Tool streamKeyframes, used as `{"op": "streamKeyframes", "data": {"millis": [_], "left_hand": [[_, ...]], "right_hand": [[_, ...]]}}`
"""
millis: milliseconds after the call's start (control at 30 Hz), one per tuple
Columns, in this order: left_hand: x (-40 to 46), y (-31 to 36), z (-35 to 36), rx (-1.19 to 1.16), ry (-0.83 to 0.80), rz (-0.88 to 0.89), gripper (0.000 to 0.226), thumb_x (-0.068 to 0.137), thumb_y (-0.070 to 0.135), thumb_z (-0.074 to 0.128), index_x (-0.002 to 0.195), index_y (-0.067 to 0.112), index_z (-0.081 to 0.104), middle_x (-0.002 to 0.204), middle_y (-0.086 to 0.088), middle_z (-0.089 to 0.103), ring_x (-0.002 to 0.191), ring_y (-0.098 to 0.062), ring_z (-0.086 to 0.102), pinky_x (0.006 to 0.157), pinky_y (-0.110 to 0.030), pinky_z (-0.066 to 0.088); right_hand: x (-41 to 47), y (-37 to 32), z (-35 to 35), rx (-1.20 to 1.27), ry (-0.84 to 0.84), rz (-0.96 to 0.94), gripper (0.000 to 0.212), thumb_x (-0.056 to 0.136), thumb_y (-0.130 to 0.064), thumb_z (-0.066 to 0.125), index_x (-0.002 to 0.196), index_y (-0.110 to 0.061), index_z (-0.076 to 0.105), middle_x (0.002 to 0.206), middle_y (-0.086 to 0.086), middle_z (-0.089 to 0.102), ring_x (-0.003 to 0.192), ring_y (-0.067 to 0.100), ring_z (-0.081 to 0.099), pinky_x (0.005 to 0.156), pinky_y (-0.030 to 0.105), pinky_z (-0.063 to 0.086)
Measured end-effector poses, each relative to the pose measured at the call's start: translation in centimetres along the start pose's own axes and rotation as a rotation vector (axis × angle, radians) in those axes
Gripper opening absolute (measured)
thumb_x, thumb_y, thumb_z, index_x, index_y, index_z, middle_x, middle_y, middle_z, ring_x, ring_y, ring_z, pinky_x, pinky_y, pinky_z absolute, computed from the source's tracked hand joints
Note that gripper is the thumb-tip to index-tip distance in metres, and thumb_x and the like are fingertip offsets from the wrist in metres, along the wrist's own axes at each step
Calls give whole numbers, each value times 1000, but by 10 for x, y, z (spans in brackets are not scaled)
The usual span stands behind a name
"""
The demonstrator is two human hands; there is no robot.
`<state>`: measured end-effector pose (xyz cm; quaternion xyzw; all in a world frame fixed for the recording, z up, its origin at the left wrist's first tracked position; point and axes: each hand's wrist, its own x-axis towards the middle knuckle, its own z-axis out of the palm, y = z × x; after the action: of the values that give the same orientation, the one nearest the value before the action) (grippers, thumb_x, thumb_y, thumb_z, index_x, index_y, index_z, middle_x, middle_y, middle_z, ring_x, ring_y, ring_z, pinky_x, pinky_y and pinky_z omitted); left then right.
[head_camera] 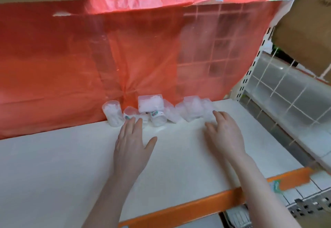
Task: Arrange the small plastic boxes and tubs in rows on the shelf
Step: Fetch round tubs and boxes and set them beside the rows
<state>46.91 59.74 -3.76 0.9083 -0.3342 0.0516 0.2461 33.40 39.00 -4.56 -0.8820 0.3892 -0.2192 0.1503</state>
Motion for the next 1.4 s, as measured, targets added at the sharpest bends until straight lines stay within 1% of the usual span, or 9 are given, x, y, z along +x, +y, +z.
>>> {"op": "streamKeyframes", "data": {"millis": [167, 300, 467, 567, 733, 867, 1100, 1300, 1400], "left_hand": [[16, 23, 9, 57, 15, -34, 65, 87, 43, 58, 142, 16, 36, 151, -1, 28, 141, -19, 20, 108, -37, 28], [35, 29, 13, 84, 55, -3, 57, 87, 40, 59, 135, 13, 42, 148, -1, 33, 138, -16, 23, 101, -33, 31], [65, 32, 17, 132, 57, 13, 63, 91, 45, 53, 141, 11, 37, 153, -6, 26, 143, -20, 18, 111, -33, 20], [82, 33, 18, 126, 22, 13, 65, 91, 46, 52, 144, 13, 33, 156, -3, 22, 144, -18, 15, 114, -36, 21], [105, 23, 16, 189, -137, 55, 68, 93, 49, 48, 149, 21, 22, 157, 4, 18, 144, -12, 12, 113, -30, 17], [109, 19, 16, 222, -161, 84, 63, 95, 44, 46, 149, 22, 23, 156, 4, 22, 143, -12, 17, 111, -31, 21], [112, 23, 17, 304, -83, 130, 59, 91, 46, 53, 140, 17, 38, 128, 0, 44, 119, -21, 38, 96, -31, 30], [119, 29, 14, 282, -140, 47, 50, 83, 47, 62, 120, 15, 52, 116, -3, 48, 109, -22, 44, 84, -31, 35], [118, 32, 10, 248, -175, -1, 48, 80, 46, 65, 114, 15, 51, 112, -3, 54, 106, -24, 49, 82, -34, 40]], "right_hand": [[52, 25, -2, 51, -107, -113, 47, 90, -20, 55, 134, -4, 46, 130, 14, 51, 119, 30, 46, 92, 36, 36], [74, 18, 7, 139, -113, -149, 37, 93, -26, 51, 124, -6, 53, 122, 14, 55, 113, 30, 49, 85, 35, 34], [85, -6, 24, 114, -133, -109, 45, 90, -46, 52, 107, -4, 55, 107, 13, 57, 106, 29, 48, 81, 35, 34], [88, -16, 29, 22, -168, -98, 55, 86, -50, 56, 110, -2, 53, 109, 14, 55, 108, 30, 47, 84, 35, 36], [93, -23, 31, 4, -180, -58, 53, 81, -44, 64, 109, -2, 51, 110, 12, 52, 108, 29, 47, 80, 34, 37], [95, -23, 32, 36, -199, -42, 43, 79, -34, 64, 105, -2, 50, 107, 12, 51, 108, 28, 46, 71, 31, 30], [94, -19, 28, 71, -249, -32, 30, 75, -23, 64, 96, -7, 49, 90, 1, 39, 107, 26, 44, 69, 28, 27], [95, -23, 25, 13, -270, -34, 48, 74, -37, 69, 107, -7, 53, 106, 8, 51, 108, 24, 45, 71, 26, 27], [92, -24, 22, 15, -267, -45, 41, 75, -30, 67, 105, -6, 53, 106, 8, 51, 108, 26, 45, 70, 26, 27]]}}
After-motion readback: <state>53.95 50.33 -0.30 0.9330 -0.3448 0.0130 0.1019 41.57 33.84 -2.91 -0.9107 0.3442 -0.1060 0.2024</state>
